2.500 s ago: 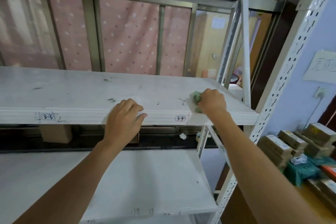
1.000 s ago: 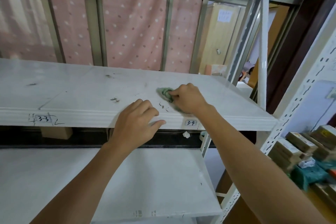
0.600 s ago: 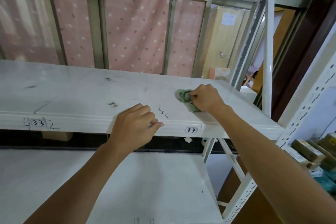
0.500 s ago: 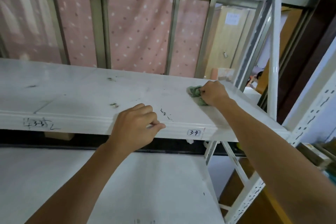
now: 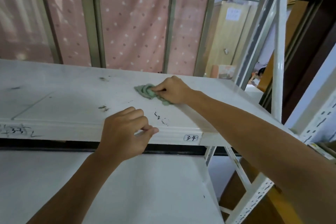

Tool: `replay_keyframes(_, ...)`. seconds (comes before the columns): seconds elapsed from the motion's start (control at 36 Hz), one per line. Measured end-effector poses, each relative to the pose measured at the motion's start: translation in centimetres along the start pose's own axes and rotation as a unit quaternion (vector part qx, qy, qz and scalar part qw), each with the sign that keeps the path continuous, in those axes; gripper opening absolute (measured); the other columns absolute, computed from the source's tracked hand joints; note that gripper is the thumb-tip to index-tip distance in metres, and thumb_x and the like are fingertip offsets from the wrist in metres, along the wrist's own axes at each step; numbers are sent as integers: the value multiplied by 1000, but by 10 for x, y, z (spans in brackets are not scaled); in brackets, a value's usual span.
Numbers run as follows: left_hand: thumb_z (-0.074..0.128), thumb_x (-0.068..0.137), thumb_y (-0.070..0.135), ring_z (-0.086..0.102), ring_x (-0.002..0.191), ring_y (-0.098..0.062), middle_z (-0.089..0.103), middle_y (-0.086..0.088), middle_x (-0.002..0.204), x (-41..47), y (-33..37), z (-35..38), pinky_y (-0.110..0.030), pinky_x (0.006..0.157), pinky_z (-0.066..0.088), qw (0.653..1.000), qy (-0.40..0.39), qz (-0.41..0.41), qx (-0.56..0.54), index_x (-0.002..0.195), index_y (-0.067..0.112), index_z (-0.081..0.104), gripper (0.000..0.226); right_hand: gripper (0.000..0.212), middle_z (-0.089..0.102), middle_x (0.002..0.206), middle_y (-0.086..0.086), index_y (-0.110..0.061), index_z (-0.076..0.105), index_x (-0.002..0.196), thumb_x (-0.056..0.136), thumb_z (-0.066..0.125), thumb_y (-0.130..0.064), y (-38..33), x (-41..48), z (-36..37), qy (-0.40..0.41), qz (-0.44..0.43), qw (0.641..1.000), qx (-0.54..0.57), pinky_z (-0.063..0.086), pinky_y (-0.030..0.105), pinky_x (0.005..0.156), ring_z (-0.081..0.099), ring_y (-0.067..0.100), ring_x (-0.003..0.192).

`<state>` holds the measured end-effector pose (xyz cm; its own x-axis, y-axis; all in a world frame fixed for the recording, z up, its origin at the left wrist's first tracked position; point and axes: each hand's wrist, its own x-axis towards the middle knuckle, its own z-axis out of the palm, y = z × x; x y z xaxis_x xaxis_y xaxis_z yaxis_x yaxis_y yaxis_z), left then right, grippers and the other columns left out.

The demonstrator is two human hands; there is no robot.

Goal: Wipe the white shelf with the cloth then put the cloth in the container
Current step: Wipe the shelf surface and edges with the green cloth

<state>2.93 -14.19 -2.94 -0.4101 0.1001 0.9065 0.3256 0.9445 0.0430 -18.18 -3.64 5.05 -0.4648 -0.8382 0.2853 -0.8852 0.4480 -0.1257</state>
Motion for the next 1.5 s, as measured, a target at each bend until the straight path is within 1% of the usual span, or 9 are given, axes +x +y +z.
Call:
replay_keyframes(0.19,82,84,31,44,53,-20,49,5,57,2,0,-1,-31,43,33,1000,-4,8,5,56,15,57,40,26,72,72,-4,-29,71,115,91,67,-19,-4,-36,2,32,-101,994,31,32,4,59,50,3,50)
replay_keyframes(0.42,81,83,35,41,52,-17,48,8,56,1,0,0,-25,46,27,1000,-8,-13,17,55,17,56,41,31,70,99,11,-21,73,112,97,46,-21,78,1,-10,30,139,978,-150,49,30,75,64,31,91)
replay_keyframes(0.61,81,86,32,41,51,-19,49,4,57,0,-4,4,-31,44,33,1000,27,1,-1,55,12,58,44,28,66,100,10,-10,68,106,96,45,-22,107,64,1,32,231,959,-159,45,29,69,61,26,86)
replay_keyframes(0.83,78,90,28,45,56,-13,51,6,60,-5,-7,2,-26,50,37,997,33,-62,-16,59,11,66,38,34,66,125,1,-27,65,128,95,56,-31,58,130,21,-9,95,990,-103,46,23,89,63,26,105)
replay_keyframes(1.06,82,85,25,44,54,-12,51,6,57,-3,-3,0,-23,50,36,996,35,-73,-36,56,11,62,38,33,72,80,-14,-35,68,120,93,62,-17,9,102,23,-29,-131,991,13,43,14,68,52,-6,55)
replay_keyframes(1.14,83,84,25,43,53,-13,51,5,56,-4,-4,1,-25,48,36,996,42,-65,-37,55,10,59,40,30,72,79,-17,-30,70,118,91,67,-17,0,67,23,-20,-199,978,61,38,5,65,49,-9,51)
replay_keyframes(1.22,83,83,25,45,55,-15,51,3,57,-6,-4,1,-22,52,37,996,40,-68,-41,57,9,62,37,32,73,78,-16,-34,68,119,90,68,-21,-7,33,22,-7,-265,962,71,45,16,66,48,0,58)
replay_keyframes(1.36,83,86,19,61,70,-19,67,-1,76,-12,-8,-11,-29,65,51,999,19,-22,-30,70,6,73,23,33,76,83,-9,-28,71,117,88,71,-15,-6,12,20,32,-264,961,68,44,10,67,53,-2,59)
replay_keyframes(1.5,81,89,27,63,74,-21,69,-3,82,-18,-23,-36,-35,73,54,999,-3,6,49,79,6,77,24,25,77,88,1,-27,73,114,93,62,-19,14,33,16,63,-115,990,-48,41,17,67,65,12,67)
